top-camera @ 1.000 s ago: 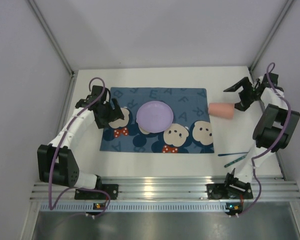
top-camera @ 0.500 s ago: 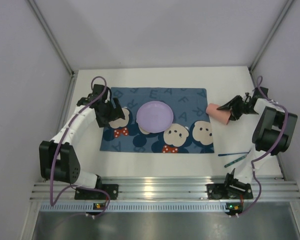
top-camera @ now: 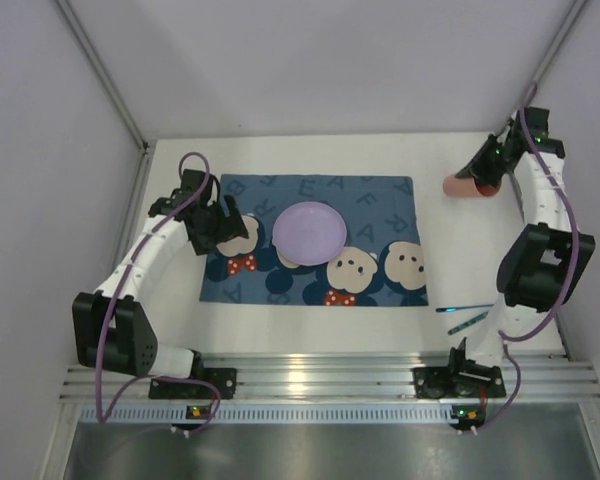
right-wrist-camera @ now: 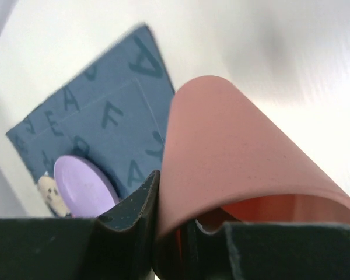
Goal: Set the dinner table for one person
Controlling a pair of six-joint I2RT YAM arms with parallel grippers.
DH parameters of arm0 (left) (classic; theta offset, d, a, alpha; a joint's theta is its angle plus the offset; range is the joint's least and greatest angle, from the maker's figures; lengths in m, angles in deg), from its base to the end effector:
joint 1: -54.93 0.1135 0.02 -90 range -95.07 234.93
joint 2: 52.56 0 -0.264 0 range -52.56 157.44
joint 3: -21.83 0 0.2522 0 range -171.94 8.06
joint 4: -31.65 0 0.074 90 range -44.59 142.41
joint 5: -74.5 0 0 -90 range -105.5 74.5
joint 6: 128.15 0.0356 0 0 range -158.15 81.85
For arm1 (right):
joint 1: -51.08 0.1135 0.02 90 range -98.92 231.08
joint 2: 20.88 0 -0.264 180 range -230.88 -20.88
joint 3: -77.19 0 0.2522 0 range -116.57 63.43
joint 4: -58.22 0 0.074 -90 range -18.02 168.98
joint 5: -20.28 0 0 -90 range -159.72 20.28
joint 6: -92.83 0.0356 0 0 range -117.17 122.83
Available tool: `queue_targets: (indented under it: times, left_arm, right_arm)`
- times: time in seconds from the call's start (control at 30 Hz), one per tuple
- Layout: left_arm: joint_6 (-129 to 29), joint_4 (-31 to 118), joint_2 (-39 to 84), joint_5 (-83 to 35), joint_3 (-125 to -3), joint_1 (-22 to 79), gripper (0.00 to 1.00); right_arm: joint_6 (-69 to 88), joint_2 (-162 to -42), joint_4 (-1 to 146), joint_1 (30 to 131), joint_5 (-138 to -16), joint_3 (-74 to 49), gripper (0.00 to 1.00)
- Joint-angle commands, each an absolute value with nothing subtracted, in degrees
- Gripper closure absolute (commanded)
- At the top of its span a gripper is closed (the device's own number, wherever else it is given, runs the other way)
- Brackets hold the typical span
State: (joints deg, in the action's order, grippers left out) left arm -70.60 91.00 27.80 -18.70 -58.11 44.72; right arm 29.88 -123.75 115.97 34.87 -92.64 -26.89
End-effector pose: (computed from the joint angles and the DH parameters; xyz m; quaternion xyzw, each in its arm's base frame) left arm 0.2783 -0.0521 0.2773 -0.1790 0.9483 -0.1199 0.2330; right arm 0.3782 -0.0955 0.2871 0.2928 0.8936 0.2161 0.2629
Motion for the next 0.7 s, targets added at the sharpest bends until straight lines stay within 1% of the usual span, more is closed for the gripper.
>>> queue_targets:
  times: [0.0, 0.17, 0.2, 0.23, 0.3, 0.43, 0.57, 0.67]
  left_arm:
    - [-70.1, 90.8, 26.8, -19.2, -57.8, 44.5, 0.12]
    - [-70.9, 88.7, 27.4, -20.2, -57.2, 44.5, 0.12]
    - [-71.1, 88.4, 27.4, -20.5, -56.8, 44.4, 0.12]
    - [-71.3, 88.1, 27.3, -20.6, -56.6, 44.4, 0.12]
    - [-71.2, 87.8, 27.1, -20.4, -55.8, 44.4, 0.12]
    - [-71.0, 87.5, 25.4, -19.9, -54.2, 44.4, 0.12]
    - [-71.2, 87.6, 24.4, -19.7, -52.7, 44.4, 0.12]
    - [-71.5, 87.5, 23.7, -20.1, -51.9, 44.4, 0.12]
  right_arm:
    - [24.3, -125.5, 129.0, 44.4, -82.1, -45.4, 1.0]
    - [21.6, -137.4, 138.8, 54.6, -76.0, -62.7, 1.0]
    - [20.6, -139.5, 142.2, 57.5, -75.0, -68.5, 1.0]
    - [20.2, -143.7, 144.0, 58.7, -73.9, -71.4, 1.0]
    - [19.6, -147.1, 147.1, 61.5, -71.2, -75.9, 1.0]
    - [18.7, -151.9, 148.3, 64.5, -66.7, -76.0, 1.0]
    - [17.1, -153.4, 147.6, 66.9, -60.9, -76.8, 1.0]
    - [16.5, -154.3, 146.7, 68.7, -59.8, -77.8, 1.0]
